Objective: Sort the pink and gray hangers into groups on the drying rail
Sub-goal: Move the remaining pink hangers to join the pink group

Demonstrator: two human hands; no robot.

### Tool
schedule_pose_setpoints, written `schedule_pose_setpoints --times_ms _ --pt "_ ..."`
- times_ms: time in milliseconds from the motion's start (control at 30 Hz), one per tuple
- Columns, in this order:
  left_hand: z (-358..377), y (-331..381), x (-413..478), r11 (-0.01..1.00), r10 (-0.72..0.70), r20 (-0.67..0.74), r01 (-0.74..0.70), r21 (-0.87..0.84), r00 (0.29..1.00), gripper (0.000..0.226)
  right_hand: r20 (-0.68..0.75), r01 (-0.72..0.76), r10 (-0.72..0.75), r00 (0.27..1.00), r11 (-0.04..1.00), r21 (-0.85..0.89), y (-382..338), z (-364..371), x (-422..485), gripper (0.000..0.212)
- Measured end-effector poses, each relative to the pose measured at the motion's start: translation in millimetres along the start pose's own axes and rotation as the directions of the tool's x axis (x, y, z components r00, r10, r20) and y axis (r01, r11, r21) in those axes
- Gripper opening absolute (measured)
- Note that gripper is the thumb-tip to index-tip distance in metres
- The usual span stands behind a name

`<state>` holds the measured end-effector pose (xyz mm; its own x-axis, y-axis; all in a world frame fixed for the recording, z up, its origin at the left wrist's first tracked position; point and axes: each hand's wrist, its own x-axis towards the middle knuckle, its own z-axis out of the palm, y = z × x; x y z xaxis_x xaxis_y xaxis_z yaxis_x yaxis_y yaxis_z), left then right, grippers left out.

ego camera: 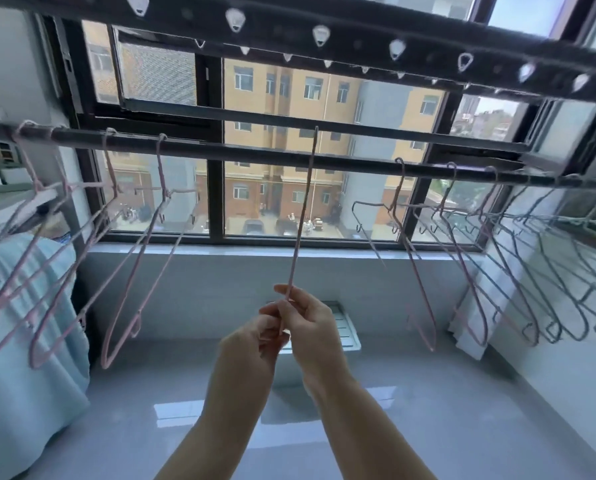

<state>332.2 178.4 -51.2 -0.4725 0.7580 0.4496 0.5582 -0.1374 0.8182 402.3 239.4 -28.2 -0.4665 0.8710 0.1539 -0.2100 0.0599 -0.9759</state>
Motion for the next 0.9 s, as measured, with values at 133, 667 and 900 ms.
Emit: schedule_pose_setpoints --times_ms 133,667,900 --pt "32 13 -2 0.999 0.029 0.068 -0.027 -0.026 0.997 0.012 -0.086 0.008 -0.009 0.996 1.0 -0.015 -5 -35 -5 0.022" --pt "74 27 -7 0.996 0.019 0.122 -0.009 -0.088 0.992 0.013 -0.155 -0.064 0.053 0.987 0.996 -0.065 -8 -80 -5 0.02" --pt "68 24 -21 0.999 0.014 0.202 -0.005 -0.047 0.979 0.033 -0.148 -0.087 0.079 0.986 0.995 -0.051 -5 -80 -7 0.019"
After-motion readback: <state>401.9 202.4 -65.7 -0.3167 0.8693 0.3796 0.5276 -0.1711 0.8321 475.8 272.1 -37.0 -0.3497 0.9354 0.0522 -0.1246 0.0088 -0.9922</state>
